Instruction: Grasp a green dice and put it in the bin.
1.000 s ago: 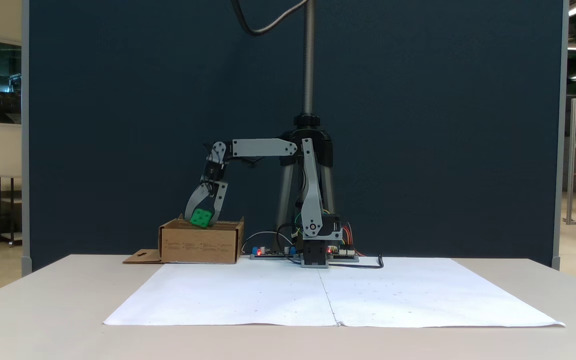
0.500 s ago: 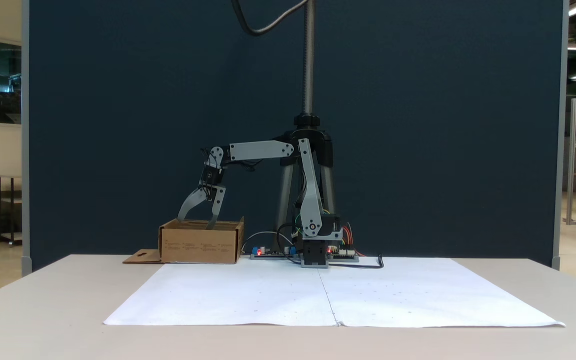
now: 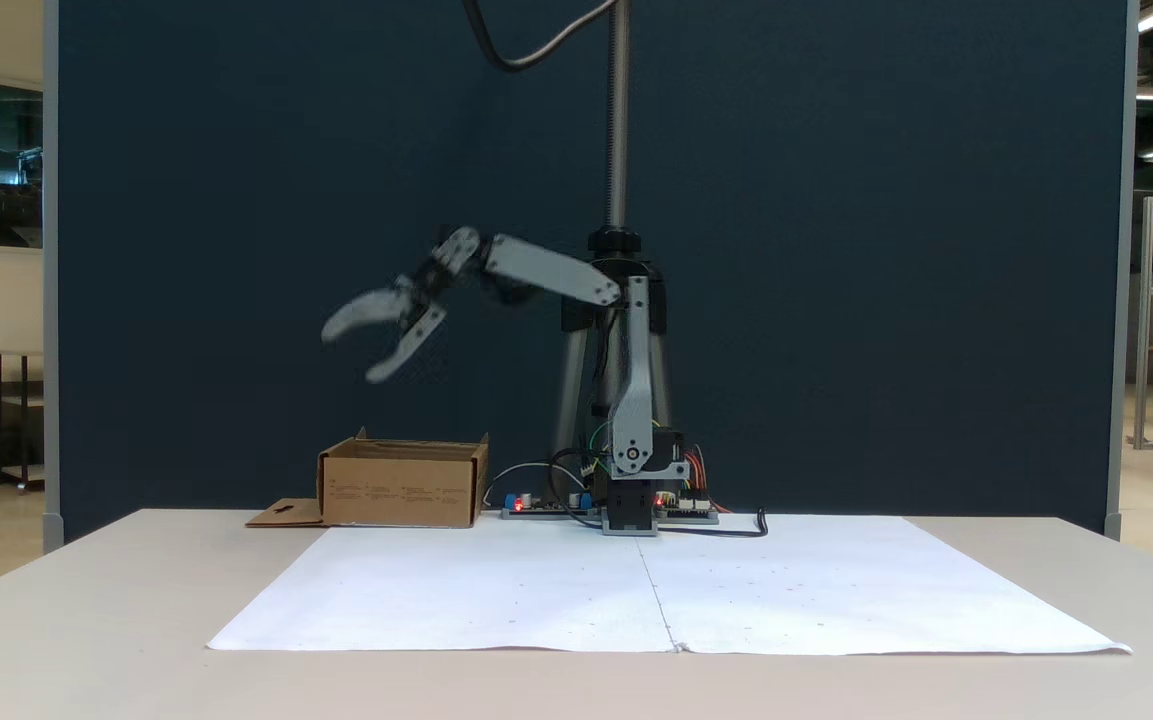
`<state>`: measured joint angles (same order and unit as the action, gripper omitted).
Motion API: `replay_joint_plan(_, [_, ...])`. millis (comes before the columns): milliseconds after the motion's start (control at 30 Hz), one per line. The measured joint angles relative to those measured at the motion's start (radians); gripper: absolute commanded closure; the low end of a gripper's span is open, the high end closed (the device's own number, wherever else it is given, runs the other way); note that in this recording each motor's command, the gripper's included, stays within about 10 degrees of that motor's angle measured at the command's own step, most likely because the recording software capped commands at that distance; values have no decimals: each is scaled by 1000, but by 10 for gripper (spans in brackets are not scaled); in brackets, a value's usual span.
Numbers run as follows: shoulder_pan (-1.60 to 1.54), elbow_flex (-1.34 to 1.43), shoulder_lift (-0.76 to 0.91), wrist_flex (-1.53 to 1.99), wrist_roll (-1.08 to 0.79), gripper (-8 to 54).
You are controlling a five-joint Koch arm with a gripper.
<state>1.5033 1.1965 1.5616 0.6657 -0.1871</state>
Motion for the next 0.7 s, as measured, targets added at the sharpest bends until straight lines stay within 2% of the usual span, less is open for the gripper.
replay_joint_plan(233, [-390,0,132,0,166,38])
replay_joint_plan(700, [-1106,71,163,-2,178,31])
